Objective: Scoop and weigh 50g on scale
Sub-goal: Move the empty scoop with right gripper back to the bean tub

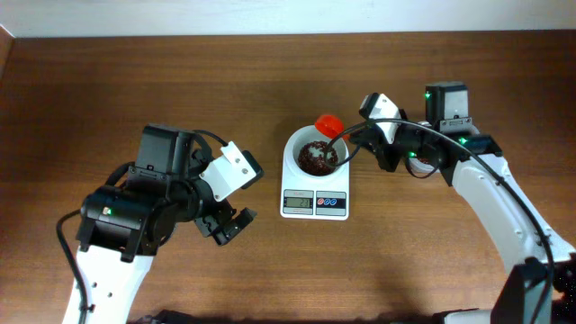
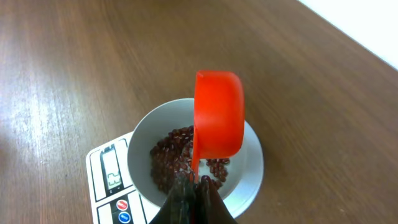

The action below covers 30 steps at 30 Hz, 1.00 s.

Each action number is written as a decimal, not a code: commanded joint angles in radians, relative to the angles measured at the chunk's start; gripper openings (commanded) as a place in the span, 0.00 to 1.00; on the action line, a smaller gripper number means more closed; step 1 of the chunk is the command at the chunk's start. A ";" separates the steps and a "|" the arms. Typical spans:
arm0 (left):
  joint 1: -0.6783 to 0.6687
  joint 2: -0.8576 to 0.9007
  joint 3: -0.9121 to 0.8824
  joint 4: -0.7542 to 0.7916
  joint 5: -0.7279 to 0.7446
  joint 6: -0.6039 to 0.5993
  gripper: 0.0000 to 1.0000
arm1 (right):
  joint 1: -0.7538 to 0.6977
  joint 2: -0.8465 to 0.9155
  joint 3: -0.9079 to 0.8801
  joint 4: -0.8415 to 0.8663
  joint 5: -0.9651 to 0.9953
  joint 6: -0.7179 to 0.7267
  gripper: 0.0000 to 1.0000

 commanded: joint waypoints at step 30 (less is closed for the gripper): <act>0.005 -0.003 0.016 -0.002 0.017 0.015 0.99 | -0.258 -0.406 0.113 -0.591 0.538 0.801 0.04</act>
